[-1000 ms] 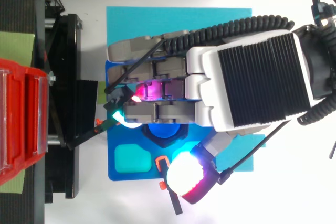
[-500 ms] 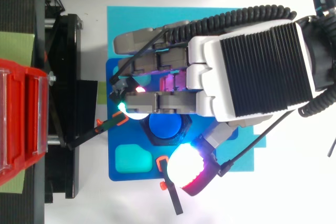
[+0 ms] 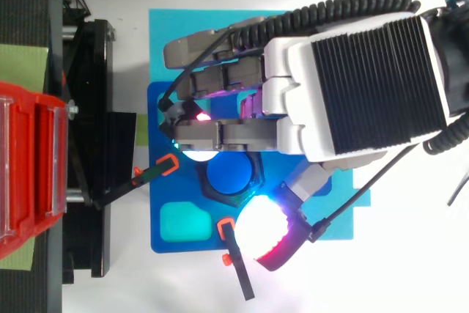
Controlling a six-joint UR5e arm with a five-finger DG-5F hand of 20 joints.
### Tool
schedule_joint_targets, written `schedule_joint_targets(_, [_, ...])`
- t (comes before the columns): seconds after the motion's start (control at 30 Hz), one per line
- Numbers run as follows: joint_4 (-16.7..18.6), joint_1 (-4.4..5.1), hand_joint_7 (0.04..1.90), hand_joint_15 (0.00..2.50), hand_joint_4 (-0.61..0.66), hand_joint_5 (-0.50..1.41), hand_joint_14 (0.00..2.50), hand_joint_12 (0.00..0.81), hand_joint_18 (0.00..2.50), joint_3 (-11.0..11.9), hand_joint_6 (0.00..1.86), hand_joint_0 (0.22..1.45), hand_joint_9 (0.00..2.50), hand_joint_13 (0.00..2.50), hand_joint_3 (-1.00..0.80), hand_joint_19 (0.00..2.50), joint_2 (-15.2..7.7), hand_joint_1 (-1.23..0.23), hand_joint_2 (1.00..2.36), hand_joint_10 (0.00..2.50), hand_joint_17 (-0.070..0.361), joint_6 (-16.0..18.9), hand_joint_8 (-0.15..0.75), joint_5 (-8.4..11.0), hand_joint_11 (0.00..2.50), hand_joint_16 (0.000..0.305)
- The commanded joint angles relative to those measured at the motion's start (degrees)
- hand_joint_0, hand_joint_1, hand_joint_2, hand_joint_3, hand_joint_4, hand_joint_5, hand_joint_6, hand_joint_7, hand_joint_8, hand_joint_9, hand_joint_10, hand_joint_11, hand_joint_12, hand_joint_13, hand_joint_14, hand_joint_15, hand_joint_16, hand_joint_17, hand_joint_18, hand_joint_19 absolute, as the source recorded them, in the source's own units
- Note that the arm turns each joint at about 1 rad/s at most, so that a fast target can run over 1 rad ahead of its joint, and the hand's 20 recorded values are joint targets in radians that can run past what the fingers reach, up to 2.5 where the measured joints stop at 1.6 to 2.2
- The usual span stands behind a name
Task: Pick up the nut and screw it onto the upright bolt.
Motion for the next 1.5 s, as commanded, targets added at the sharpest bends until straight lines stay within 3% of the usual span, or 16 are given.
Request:
schedule_joint_targets(0.0, [-6.2, -0.58, 1.41, 0.00, 0.20, 0.10, 0.00, 0.161, 0.58, 4.4, 0.51, 0.55, 1.58, 0.95, -0.50, 0.00, 0.1, -0.20, 1.00, 0.00, 0.019, -0.3, 0.346, -0.62, 0.00, 0.009])
schedule_joint_targets(0.23, [-14.1, -0.67, 1.42, 0.00, 0.19, 0.10, 0.00, 0.164, 0.60, 9.6, 0.52, 0.55, 1.60, 0.98, -0.50, 0.00, 0.0, -0.19, 1.00, 0.00, 0.019, -3.3, 0.346, -0.62, 0.00, 0.008])
schedule_joint_targets(0.33, [-15.0, -0.76, 1.32, 0.00, 0.21, 0.06, 0.00, 0.190, 0.51, 11.0, 0.50, 0.54, 1.51, 0.91, -0.50, 0.00, 0.1, -0.16, 1.00, 0.00, 0.028, -3.3, 0.336, -0.62, 0.00, 0.013])
schedule_joint_targets(0.53, [-14.7, 0.12, 1.00, 0.00, 0.24, -0.02, 0.00, 0.222, 0.37, 11.5, 0.50, 0.54, 1.22, 0.72, -0.50, 0.00, 0.1, -0.13, 1.00, 0.00, 0.047, -3.2, 0.266, 0.26, 0.00, 0.021])
schedule_joint_targets(0.63, [-14.4, 0.48, 0.88, 0.00, 0.25, -0.05, 0.00, 0.229, 0.33, 10.7, 0.50, 0.54, 1.12, 0.66, -0.50, 0.00, 0.0, -0.12, 1.00, 0.00, 0.052, -3.1, 0.249, 1.23, 0.00, 0.023])
schedule_joint_targets(0.77, [-11.8, 1.44, 0.75, 0.00, 0.23, -0.07, 0.00, 0.242, 0.18, 7.4, 0.50, 0.53, 0.96, 0.52, -0.50, 0.00, 0.0, -0.11, 1.00, 0.00, 0.055, -1.7, 0.221, 2.02, 0.00, 0.024])
schedule_joint_targets(0.83, [-8.7, 2.06, 0.69, 0.00, 0.23, -0.08, 0.00, 0.262, 0.00, 5.2, 0.50, 0.52, 0.82, 0.31, -0.50, 0.00, 0.0, -0.10, 1.00, 0.00, 0.062, 0.1, 0.195, 2.46, 0.00, 0.028])
schedule_joint_targets(0.97, [-2.5, 2.58, 0.64, 0.00, 0.24, -0.09, 0.00, 0.285, 0.00, 1.7, 0.50, 0.51, 0.64, 0.12, -0.50, 0.00, 0.0, -0.08, 1.00, 0.00, 0.071, 3.2, 0.184, 2.64, 0.00, 0.032])
schedule_joint_targets(1.13, [-1.1, 2.67, 0.63, 0.00, 0.23, -0.11, 0.00, 0.294, 0.00, 0.5, 0.50, 0.51, 0.58, 0.08, -0.50, 0.00, 0.0, -0.07, 1.00, 0.00, 0.074, 3.7, 0.184, 2.64, 0.00, 0.033])
schedule_joint_targets(1.47, [-1.1, 2.58, 0.65, 0.00, 0.22, -0.10, 0.00, 0.298, 0.00, 0.4, 0.50, 0.51, 0.54, 0.07, -0.50, 0.00, 0.0, -0.06, 1.00, 0.00, 0.076, 3.5, 0.186, 2.55, 0.00, 0.034])
